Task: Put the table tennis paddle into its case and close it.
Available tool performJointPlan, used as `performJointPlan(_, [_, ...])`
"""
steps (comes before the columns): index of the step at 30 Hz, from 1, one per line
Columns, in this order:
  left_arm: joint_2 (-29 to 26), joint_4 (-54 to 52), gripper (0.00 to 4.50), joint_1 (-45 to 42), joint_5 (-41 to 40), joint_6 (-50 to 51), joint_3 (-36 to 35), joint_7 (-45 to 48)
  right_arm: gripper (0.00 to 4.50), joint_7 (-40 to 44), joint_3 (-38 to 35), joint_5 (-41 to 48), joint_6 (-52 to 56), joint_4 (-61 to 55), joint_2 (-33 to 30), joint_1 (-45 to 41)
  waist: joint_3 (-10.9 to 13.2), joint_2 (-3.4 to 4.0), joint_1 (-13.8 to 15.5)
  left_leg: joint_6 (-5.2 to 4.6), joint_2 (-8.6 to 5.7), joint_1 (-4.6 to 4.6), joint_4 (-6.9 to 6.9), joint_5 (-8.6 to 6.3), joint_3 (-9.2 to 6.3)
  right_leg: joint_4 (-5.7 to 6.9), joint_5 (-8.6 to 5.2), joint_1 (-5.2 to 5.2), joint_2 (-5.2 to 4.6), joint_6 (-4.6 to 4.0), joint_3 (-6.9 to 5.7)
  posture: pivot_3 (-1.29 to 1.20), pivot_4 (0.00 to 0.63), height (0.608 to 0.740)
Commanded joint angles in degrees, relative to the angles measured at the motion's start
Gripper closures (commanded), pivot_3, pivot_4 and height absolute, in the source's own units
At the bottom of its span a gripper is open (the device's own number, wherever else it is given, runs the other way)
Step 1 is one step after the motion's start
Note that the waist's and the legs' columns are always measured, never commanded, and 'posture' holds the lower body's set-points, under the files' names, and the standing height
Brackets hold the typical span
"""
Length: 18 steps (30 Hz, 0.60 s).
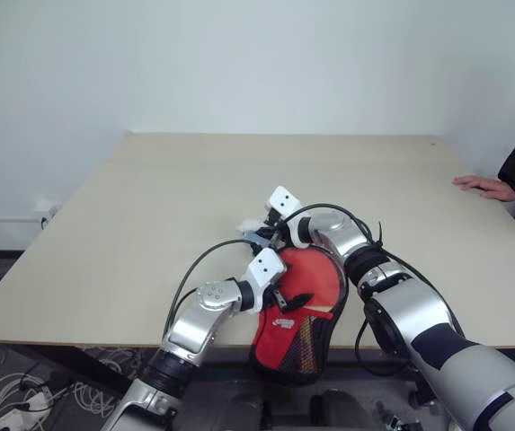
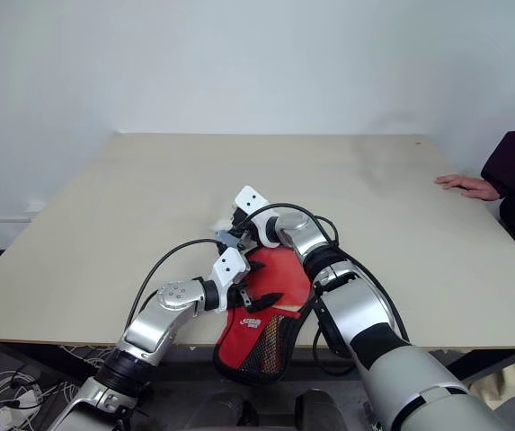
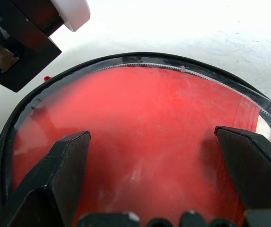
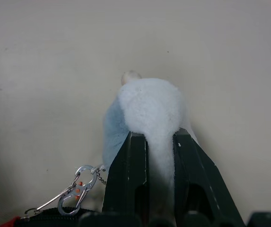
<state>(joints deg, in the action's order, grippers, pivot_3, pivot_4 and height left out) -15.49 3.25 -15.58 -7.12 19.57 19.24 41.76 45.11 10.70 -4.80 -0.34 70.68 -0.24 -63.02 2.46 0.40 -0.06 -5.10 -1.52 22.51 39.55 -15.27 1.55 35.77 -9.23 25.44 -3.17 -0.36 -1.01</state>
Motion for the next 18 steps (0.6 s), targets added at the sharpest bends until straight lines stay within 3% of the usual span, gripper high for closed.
performJointPlan(1, [0.28,1.14,0.00,0.72,1.20,1.42,0.66,-1.00,4.09,-3.35,-1.10,-0.88,-1.82,-0.23,-0.48,-3.99,0.00,0.00,0.00,0.00,0.00,0.00,0.00,0.00,0.00,0.00,0.00,0.00,0.00,0.00,0.00,0.00,0.000,0.729])
performJointPlan(18, [0.37,-1.07,0.00,2.72,0.49,3.26,0.55,-1.23,4.09,-21.76,-0.01,-8.12,-1.52,5.62,-3.10,-8.36,0.01,0.01,-0.02,0.01,0.03,0.04,-0.13,0.00,-0.01,-0.04,0.00,0.04,-0.01,0.00,0.06,0.00,0.000,0.729])
